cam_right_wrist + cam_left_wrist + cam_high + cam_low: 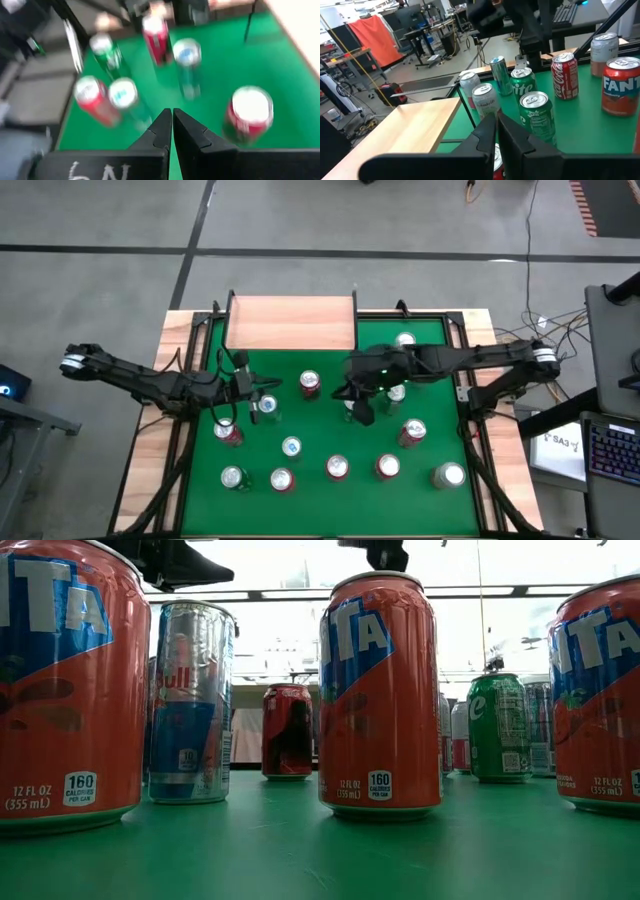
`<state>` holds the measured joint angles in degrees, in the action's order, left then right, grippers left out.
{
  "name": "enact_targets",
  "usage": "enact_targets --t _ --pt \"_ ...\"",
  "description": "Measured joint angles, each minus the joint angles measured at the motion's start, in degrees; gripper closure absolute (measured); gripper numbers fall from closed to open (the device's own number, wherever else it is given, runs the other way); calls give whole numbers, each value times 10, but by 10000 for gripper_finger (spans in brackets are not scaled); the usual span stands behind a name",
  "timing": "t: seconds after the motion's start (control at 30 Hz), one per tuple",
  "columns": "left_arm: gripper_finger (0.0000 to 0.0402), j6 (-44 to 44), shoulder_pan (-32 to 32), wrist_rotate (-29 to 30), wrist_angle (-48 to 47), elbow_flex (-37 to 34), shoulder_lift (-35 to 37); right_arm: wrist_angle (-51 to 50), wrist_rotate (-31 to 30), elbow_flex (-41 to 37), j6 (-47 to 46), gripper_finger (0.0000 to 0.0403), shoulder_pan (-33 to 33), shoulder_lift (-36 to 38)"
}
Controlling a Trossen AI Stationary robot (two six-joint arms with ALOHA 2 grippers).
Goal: Place canned beverage on shelf
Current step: Put the green can on the shelf
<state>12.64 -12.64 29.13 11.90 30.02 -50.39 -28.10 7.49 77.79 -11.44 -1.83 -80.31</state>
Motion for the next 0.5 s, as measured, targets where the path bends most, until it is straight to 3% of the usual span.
enact_targets --t 0.2,0.5 --pt "399 11 0 2 4 0 3 -147 0 51 -4 394 0 -49" --pt "399 52 0 3 5 1 2 -160 0 61 -5 394 0 -100"
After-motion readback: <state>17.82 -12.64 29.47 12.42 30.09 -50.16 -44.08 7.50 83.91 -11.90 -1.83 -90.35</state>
